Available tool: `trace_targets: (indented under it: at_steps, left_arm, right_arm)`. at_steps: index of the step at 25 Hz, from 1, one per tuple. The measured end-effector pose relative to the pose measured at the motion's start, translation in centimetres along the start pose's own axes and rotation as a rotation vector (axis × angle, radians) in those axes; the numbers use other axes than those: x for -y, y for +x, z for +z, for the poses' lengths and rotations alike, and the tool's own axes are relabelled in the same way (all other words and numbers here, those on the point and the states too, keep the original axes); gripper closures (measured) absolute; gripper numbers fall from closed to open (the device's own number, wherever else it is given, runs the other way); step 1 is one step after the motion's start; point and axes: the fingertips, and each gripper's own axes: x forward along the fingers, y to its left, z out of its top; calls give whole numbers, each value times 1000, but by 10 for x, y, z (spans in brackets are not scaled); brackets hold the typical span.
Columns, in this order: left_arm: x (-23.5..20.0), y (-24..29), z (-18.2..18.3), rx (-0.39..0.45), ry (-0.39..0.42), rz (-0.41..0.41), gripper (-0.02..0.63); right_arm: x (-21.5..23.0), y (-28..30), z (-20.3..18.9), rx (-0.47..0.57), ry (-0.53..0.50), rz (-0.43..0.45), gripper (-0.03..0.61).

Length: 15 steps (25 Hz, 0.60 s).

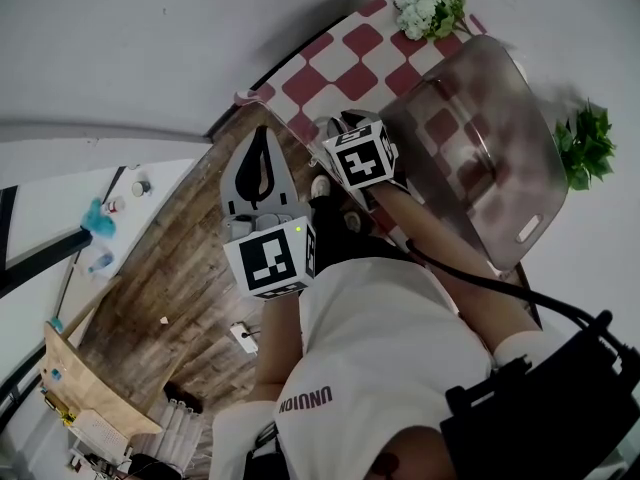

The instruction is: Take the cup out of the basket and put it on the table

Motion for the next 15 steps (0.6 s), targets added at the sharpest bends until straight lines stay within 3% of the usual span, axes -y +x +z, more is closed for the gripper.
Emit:
trace_targets:
  at_steps: [5, 15]
  left_arm:
    - [1, 0, 2, 5, -1, -4, 601]
    - [8, -3, 9, 22, 10, -17, 601]
  right_arm:
    - [0, -14, 13, 61, -11, -26, 502]
    - [-7, -43, 36, 191, -28, 3, 535]
